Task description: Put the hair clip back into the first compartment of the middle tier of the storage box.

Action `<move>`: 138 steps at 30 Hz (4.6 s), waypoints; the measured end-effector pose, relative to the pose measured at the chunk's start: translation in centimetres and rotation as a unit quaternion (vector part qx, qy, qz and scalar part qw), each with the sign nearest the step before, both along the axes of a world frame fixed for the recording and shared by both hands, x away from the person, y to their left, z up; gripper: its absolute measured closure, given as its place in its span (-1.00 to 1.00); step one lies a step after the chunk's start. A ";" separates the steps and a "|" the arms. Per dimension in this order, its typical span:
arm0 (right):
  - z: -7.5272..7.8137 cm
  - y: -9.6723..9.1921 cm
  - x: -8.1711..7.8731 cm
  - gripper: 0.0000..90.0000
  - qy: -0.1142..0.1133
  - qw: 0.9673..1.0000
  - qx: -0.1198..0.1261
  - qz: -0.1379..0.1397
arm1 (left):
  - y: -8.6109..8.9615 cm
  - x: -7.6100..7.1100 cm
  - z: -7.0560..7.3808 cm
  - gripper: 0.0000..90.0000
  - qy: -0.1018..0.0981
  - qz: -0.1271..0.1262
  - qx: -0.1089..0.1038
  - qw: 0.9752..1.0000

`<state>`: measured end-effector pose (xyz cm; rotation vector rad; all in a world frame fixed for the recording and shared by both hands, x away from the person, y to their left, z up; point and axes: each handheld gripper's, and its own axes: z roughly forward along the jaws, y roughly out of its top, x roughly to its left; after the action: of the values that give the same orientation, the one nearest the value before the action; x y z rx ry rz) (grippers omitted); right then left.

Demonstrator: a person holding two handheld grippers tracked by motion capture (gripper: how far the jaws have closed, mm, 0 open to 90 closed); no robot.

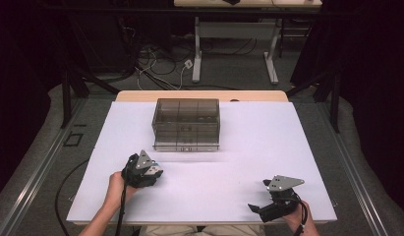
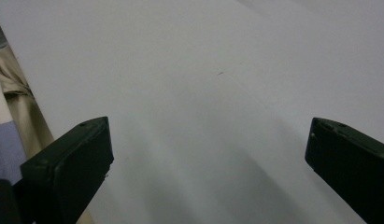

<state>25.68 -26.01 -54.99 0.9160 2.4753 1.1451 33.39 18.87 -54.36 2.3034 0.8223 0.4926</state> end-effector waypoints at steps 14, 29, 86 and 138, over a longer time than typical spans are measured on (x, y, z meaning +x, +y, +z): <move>0.0 0.0 0.0 -0.99 -0.004 1.000 0.007 -0.003 | 0.0 -0.5 0.8 0.13 -0.027 0.007 -0.019 0.999; 0.0 0.0 0.0 -0.99 -0.002 1.000 0.005 0.001 | -0.2 -0.8 1.7 0.14 -0.048 0.004 -0.021 0.999; -0.1 0.0 0.2 -0.99 -0.007 1.000 0.004 0.001 | -2.2 2.9 4.5 0.14 -0.104 -0.010 -0.076 0.992; 0.0 0.0 0.2 -0.99 -0.001 1.000 0.001 0.002 | -2.8 7.8 3.8 0.17 -0.144 -0.043 -0.117 0.982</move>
<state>25.85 -26.03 -54.98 0.9112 2.4763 1.1499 41.18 16.11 -50.51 1.9849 0.6010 0.6376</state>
